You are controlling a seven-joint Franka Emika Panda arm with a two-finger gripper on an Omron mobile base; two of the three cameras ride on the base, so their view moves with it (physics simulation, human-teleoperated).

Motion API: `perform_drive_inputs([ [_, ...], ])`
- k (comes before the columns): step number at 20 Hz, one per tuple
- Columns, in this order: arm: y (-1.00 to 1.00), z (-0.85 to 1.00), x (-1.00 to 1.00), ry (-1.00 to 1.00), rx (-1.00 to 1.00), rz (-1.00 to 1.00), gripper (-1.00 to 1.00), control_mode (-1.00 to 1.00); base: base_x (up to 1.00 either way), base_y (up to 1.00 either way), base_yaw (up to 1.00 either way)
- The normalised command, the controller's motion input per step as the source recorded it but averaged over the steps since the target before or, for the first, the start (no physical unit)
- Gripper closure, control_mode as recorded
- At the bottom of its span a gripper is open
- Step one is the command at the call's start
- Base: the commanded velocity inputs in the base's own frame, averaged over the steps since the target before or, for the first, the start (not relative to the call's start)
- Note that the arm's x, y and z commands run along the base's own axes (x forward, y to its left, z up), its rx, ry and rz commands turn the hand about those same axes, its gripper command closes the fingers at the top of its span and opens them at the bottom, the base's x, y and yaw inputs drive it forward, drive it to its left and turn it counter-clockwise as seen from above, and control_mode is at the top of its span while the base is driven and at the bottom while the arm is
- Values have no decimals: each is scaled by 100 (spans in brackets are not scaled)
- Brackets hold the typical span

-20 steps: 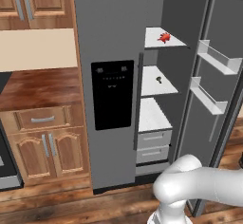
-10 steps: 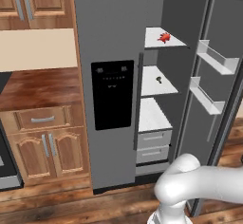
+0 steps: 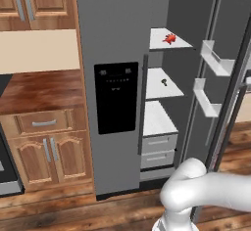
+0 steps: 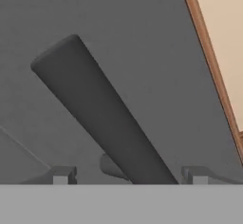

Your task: Pick up the frozen fish from the freezer, place it on any shelf in the fridge, and close the fridge and freezer doors when done.

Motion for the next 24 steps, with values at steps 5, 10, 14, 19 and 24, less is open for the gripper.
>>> perform_drive_inputs([
  [5, 74, 0, 21, -9, 10, 10, -100, -100, 0, 0, 0],
  [10, 60, 0, 32, -8, 3, 4, -100, -100, 0, 0, 0],
  [14, 64, 0, 43, -7, 0, 0, -100, -100, 0, 0, 0],
  [19, 61, 0, 47, -6, 0, 0, -100, -100, 0, 0, 0],
  [24, 55, 0, 49, -3, 2, 0, -100, -100, 0, 0, 0],
])
